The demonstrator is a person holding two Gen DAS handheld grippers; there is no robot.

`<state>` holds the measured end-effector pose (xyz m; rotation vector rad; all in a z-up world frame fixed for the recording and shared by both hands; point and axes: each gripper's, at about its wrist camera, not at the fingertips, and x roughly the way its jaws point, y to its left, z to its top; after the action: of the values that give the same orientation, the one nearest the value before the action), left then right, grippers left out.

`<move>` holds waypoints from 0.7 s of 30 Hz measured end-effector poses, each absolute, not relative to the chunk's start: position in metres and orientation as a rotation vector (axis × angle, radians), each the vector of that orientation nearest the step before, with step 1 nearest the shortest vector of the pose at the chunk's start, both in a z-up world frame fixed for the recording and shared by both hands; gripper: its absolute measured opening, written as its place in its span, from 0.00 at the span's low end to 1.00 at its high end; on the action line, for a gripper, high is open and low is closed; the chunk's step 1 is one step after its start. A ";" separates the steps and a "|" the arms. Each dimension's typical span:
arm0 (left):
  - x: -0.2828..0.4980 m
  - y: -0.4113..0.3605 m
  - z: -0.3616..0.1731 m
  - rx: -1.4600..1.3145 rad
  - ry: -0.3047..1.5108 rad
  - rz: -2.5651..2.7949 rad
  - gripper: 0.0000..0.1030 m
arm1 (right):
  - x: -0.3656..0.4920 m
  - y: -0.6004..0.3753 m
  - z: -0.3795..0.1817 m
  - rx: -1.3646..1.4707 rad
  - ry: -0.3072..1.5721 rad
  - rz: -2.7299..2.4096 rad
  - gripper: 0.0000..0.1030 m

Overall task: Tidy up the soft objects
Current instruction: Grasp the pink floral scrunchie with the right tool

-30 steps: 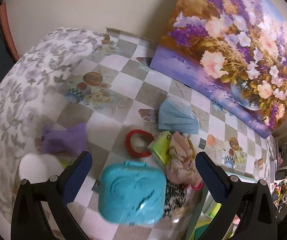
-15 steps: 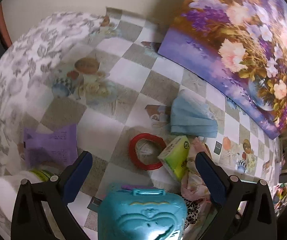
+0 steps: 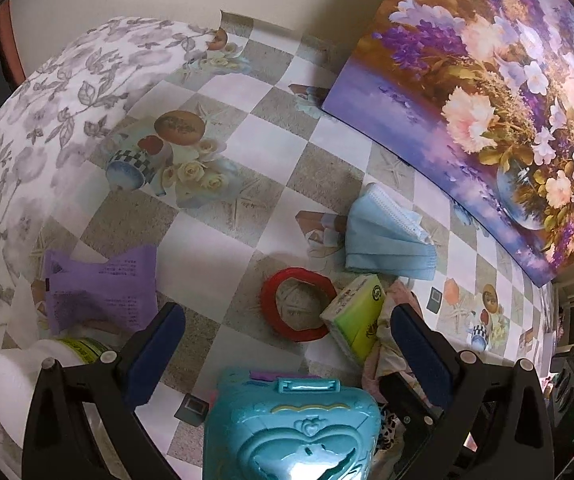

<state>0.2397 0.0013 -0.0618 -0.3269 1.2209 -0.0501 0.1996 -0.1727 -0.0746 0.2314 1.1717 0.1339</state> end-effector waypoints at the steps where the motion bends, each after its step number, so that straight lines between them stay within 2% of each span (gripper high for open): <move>1: 0.240 0.001 -0.061 -0.329 1.220 -0.047 1.00 | 0.200 -0.172 -0.074 0.231 1.169 0.139 0.47; 3: 0.239 0.002 -0.061 -0.333 1.218 -0.045 0.99 | 0.198 -0.173 -0.073 0.235 1.165 0.149 0.35; 8: 0.239 0.001 -0.059 -0.336 1.213 -0.047 1.00 | 0.196 -0.180 -0.070 0.257 1.147 0.162 0.20; 12: 0.238 -0.001 -0.053 -0.334 1.200 -0.053 0.99 | 0.194 -0.183 -0.064 0.266 1.134 0.181 0.17; 21: 0.234 -0.005 -0.035 -0.339 1.159 -0.069 0.99 | 0.188 -0.188 -0.037 0.291 1.084 0.218 0.17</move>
<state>0.2340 -0.0046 -0.0350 -0.3389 1.1586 -0.0687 0.1881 -0.1876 -0.0374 0.2905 1.0838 0.2177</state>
